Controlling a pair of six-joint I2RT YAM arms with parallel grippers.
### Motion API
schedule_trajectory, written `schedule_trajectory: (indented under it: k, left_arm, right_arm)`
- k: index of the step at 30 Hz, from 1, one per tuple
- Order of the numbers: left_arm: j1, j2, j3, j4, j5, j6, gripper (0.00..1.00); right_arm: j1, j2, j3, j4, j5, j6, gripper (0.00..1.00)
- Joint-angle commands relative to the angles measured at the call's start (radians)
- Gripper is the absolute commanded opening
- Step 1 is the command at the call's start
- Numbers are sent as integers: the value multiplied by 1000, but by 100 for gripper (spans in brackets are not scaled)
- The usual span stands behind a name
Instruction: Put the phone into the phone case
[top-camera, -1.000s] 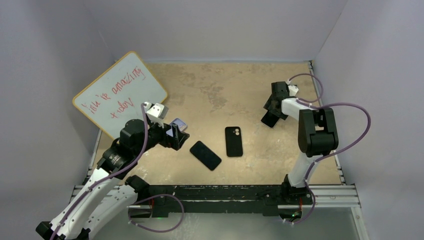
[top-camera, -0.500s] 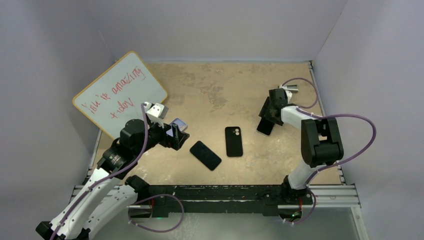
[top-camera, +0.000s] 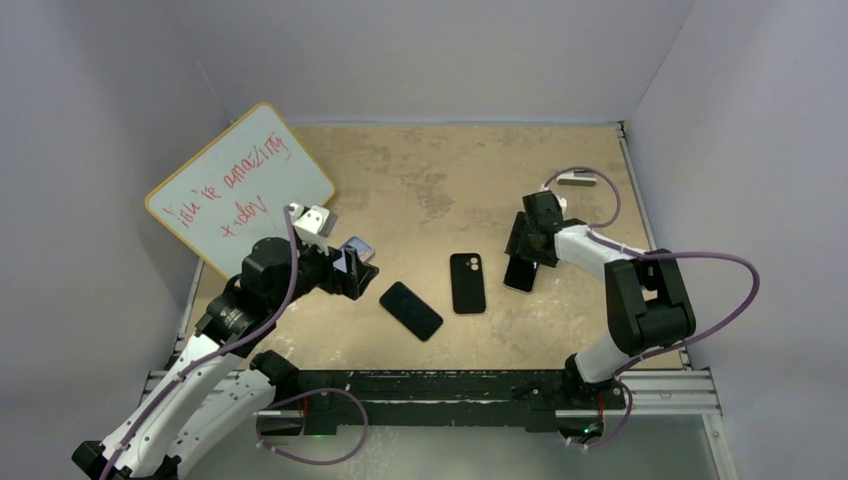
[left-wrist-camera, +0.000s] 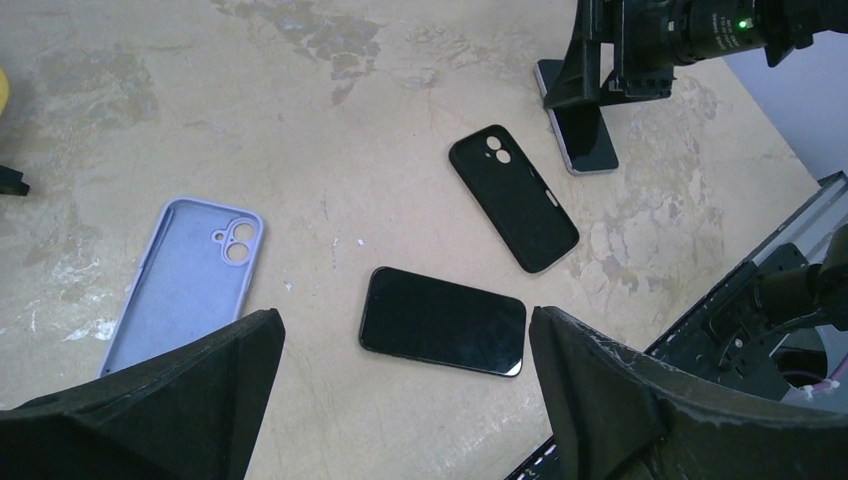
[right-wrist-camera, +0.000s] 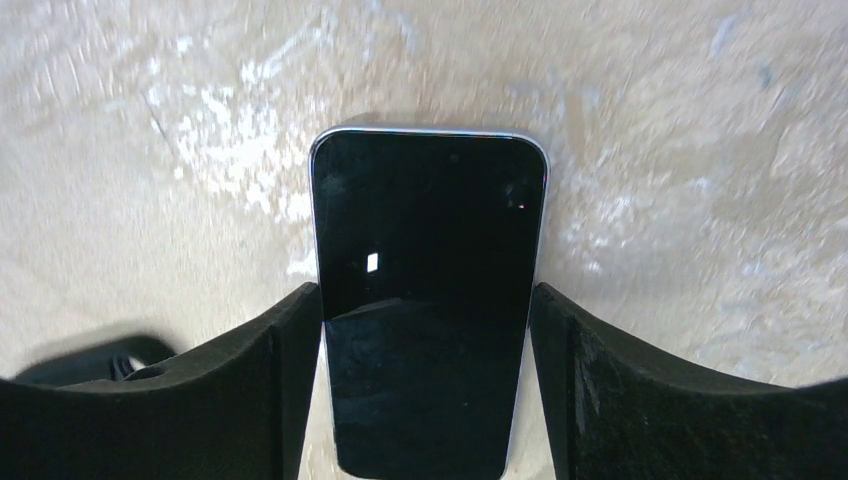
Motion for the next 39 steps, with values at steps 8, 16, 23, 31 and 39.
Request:
schedule_trajectory:
  k: [8,16,23,31,39]
  left_arm:
    - [0,13,20,9,-20,-11,98]
    - [0,13,20,7,-22,-11,98]
    - [0,12,21,7,-22,-11,98]
    - [0,12,20,5,-23,-11,98]
    - [1,44,25,4,-10,-8,98]
  right_arm:
    - [83,-169,-44,-102,-79,-9,45]
    - [163,-206,-5,-119,-49,15,43]
    - [198,-175,8,-95,-17,-3,42]
    - [198,-45,9,-86,9,-18,46]
    - [198,-59,-14,-82,46,-20,78]
